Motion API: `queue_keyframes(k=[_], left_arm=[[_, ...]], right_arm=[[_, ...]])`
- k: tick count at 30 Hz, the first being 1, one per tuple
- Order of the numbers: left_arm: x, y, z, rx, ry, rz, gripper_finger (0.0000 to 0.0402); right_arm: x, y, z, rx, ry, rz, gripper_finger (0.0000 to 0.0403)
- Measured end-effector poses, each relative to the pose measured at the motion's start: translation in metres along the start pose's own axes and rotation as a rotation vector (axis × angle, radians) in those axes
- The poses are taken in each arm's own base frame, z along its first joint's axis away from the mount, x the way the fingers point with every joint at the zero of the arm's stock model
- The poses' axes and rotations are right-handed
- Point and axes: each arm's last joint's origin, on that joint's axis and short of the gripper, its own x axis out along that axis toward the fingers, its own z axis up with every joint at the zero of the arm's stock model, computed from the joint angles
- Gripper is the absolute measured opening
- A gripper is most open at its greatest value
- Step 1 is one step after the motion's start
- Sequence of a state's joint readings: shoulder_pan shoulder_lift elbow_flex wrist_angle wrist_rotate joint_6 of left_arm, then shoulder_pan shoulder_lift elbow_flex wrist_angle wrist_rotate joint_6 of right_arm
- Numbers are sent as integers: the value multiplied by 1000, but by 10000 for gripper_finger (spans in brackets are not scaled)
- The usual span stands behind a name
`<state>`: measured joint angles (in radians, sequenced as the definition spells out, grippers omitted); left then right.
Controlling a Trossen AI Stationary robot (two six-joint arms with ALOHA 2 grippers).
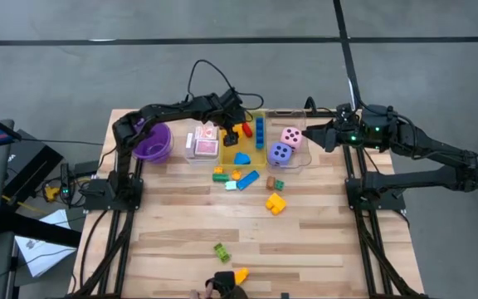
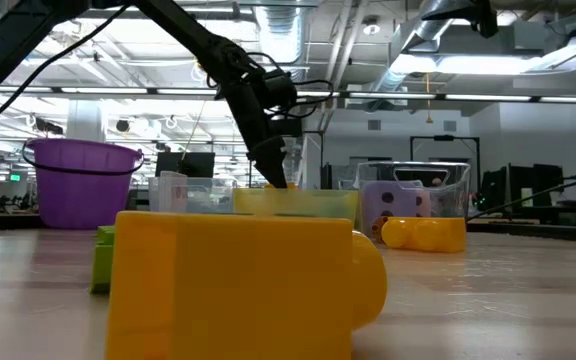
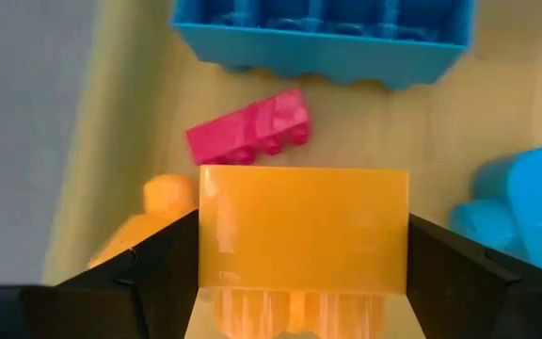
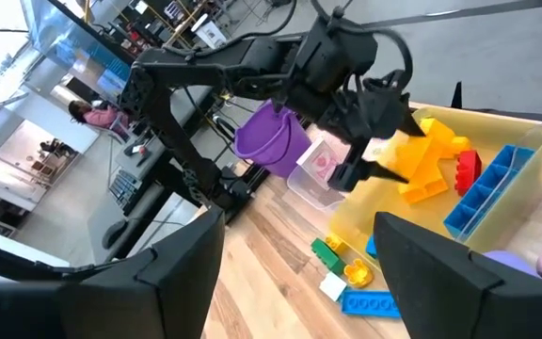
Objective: Pick & Place Toys
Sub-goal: Put the yellow gamepiece into the yellow bin
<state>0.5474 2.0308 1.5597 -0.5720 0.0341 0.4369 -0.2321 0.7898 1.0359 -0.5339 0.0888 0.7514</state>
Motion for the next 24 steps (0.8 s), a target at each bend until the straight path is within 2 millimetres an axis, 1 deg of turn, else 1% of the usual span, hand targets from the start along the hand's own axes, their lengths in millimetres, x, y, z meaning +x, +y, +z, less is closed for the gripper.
queue_keyframes(k=[6, 18, 24], left_arm=[[0, 2, -1, -8, -17, -39, 301], [2, 5, -3, -13, -16, -40, 308], [7, 2, -13, -21, 38, -62, 309]], right_arm=[[1, 0, 0, 0, 8, 2, 266], [1, 0, -1, -1, 10, 1, 266], [1, 0, -1, -1, 13, 4, 266]])
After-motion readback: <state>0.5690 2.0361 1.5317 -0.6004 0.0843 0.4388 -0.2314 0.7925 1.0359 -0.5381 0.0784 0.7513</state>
